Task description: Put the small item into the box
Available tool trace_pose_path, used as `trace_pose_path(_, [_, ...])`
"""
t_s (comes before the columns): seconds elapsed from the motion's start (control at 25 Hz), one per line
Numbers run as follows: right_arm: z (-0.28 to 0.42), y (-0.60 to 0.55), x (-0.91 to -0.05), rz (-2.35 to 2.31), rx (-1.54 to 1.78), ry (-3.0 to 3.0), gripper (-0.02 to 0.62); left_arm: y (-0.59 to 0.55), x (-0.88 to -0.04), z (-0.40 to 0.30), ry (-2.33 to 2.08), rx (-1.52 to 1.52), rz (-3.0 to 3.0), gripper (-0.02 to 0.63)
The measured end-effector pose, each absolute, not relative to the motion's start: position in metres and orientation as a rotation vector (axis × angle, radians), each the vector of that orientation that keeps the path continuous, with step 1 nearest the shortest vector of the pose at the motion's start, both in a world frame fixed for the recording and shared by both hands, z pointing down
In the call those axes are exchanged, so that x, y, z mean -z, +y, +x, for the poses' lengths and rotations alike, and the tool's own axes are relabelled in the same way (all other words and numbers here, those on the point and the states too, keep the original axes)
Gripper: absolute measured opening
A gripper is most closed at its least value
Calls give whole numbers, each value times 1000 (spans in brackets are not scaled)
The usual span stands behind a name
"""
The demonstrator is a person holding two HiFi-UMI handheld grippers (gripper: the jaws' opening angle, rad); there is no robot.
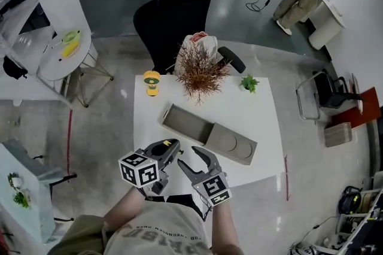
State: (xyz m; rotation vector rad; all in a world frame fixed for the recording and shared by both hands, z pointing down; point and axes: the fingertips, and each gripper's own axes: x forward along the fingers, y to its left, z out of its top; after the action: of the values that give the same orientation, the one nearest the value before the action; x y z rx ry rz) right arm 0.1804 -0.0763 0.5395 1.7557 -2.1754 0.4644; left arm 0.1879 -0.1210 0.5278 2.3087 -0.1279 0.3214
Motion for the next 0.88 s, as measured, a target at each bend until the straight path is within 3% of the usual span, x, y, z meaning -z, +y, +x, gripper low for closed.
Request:
trace_pose_path(0.56, [198, -98, -570, 1370, -507, -2244, 206, -134, -548, 212, -244, -251, 2166, 31])
trace_pose_path(0.6, [202, -98, -571, 1360, -501, -2241, 180, -135, -549, 215, -255, -245, 2157, 31])
trace_pose_path(0.64, [206, -98, -573, 1349, -497, -2237, 114, -136, -550, 217, -265, -241, 2150, 31])
trace_pose_path(0.88, [217, -98, -578, 1283, -505, -2263, 109, -135, -556, 226, -305, -239, 2129, 31])
